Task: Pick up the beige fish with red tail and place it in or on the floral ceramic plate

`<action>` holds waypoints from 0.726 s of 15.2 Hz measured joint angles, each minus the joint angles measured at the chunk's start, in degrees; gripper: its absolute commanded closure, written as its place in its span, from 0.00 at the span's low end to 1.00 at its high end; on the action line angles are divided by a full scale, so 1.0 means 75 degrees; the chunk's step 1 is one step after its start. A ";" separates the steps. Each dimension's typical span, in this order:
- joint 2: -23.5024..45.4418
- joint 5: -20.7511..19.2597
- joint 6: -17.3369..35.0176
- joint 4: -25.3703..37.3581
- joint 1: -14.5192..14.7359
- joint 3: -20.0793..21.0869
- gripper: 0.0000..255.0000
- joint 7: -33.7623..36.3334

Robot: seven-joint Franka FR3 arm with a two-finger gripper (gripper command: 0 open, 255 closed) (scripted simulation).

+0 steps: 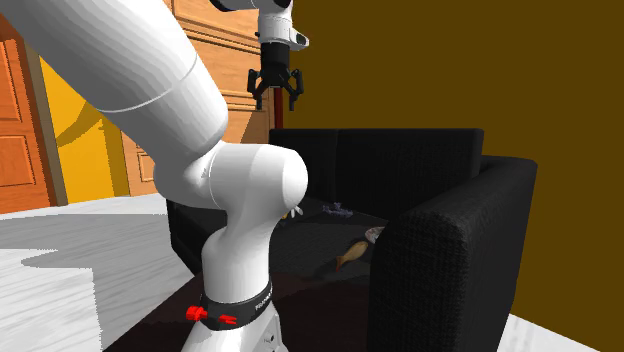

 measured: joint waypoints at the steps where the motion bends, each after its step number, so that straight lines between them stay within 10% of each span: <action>1: 0.0000 0.0000 0.0000 0.0000 0.0000 0.0000 0.00 0.0000; 11: 0.0457 -0.0384 0.1786 -0.1660 -0.0628 -0.0364 0.00 0.0165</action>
